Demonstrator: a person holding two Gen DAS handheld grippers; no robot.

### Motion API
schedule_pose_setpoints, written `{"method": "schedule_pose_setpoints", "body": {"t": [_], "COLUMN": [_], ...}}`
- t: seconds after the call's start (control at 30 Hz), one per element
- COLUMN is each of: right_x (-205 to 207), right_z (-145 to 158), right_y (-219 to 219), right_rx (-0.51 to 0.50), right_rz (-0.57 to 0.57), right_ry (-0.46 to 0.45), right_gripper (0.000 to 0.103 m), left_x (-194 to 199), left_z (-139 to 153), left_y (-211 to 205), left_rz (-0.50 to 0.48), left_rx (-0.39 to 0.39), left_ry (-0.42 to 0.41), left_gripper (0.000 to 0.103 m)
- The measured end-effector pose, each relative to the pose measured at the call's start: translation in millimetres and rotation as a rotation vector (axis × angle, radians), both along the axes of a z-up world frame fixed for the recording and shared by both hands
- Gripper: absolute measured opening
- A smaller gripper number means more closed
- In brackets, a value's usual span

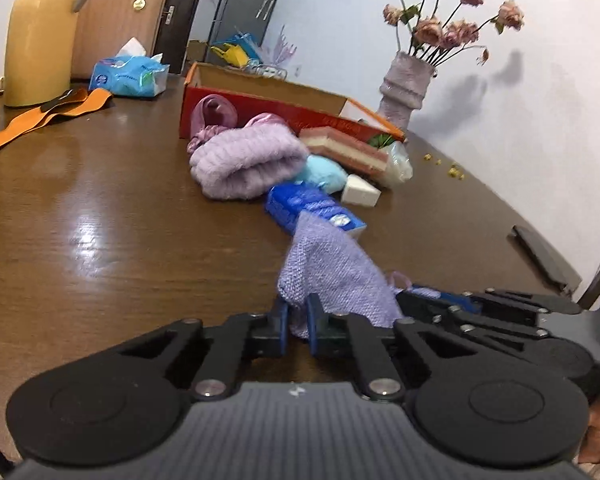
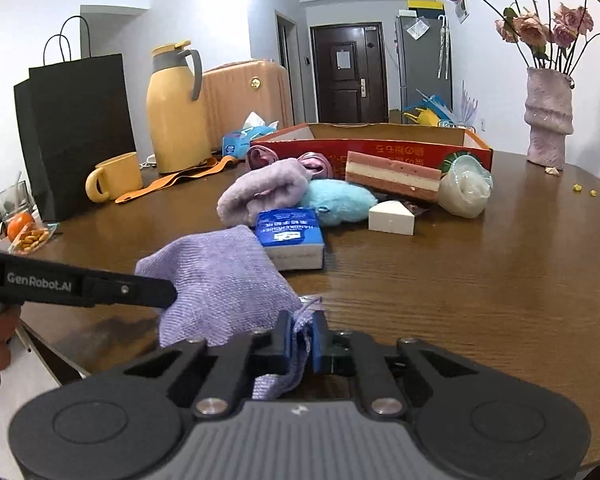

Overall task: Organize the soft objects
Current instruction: 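Carry the lavender pouch into the box and release it flat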

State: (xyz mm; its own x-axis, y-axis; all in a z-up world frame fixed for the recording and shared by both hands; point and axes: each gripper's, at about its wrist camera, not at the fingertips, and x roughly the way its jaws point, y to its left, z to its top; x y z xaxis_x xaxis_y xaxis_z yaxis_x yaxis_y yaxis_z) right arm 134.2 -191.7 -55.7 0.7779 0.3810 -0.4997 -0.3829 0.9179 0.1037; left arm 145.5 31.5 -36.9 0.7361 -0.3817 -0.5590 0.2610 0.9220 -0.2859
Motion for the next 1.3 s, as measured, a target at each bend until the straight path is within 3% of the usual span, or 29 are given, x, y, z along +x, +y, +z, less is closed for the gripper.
{"method": "schedule_pose_setpoints", "body": {"t": [0.13, 0.23, 0.37, 0.43, 0.57, 0.67, 0.77, 0.8, 0.87, 1.0, 1.07, 1.1, 1.3], "right_x": [7.9, 35.1, 117.6, 173.1, 294.9, 382.7, 444.0, 459.3, 481.5, 497.5, 496.4, 493.6, 460.5], "right_z": [30.5, 67.6, 121.7, 142.7, 154.1, 134.3, 105.1, 95.7, 82.4, 64.8, 65.9, 67.6, 120.0], "right_y": [-9.8, -12.5, -8.0, 1.6, 28.1, 50.7, 70.6, 76.8, 85.7, 81.6, 76.8, 72.8, 37.7], "right_rx": [0.076, 0.05, -0.011, -0.055, -0.111, -0.163, -0.179, -0.195, -0.223, -0.186, -0.165, -0.155, -0.166], "right_rz": [0.056, 0.095, 0.127, 0.138, 0.133, 0.104, 0.087, 0.082, 0.059, 0.041, 0.035, 0.029, -0.012], "right_ry": [-0.044, -0.12, -0.177, -0.164, -0.056, 0.038, 0.125, 0.146, 0.169, 0.24, 0.232, 0.237, 0.144], "right_gripper": [0.008, 0.008, 0.008, 0.008, 0.009, 0.009, 0.009, 0.009, 0.01, 0.018, 0.029, 0.04, 0.044], "left_x": [8.6, 43.9, 121.1, 173.2, 284.6, 347.7, 392.1, 401.1, 409.1, 400.7, 397.8, 398.1, 366.0], "left_z": [30.1, 64.4, 107.3, 121.7, 117.1, 95.2, 64.6, 57.2, 47.7, 48.2, 52.5, 55.8, 108.2], "left_y": [3.3, 5.8, 4.3, 2.3, 4.8, 3.8, -3.2, -5.3, -6.2, -1.5, 0.9, 1.2, 7.9], "left_rz": [-0.029, -0.028, 0.009, 0.025, 0.139, 0.188, 0.191, 0.21, 0.246, 0.21, 0.218, 0.229, 0.223], "left_rx": [-0.063, -0.093, -0.114, -0.108, -0.076, -0.029, 0.075, 0.113, 0.159, 0.163, 0.158, 0.157, 0.169], "left_ry": [-0.076, -0.122, -0.162, -0.151, -0.035, 0.02, 0.109, 0.128, 0.128, 0.071, 0.047, 0.043, -0.02], "left_gripper": [0.006, 0.006, 0.006, 0.006, 0.006, 0.007, 0.009, 0.012, 0.042, 0.049, 0.054, 0.054, 0.06]}}
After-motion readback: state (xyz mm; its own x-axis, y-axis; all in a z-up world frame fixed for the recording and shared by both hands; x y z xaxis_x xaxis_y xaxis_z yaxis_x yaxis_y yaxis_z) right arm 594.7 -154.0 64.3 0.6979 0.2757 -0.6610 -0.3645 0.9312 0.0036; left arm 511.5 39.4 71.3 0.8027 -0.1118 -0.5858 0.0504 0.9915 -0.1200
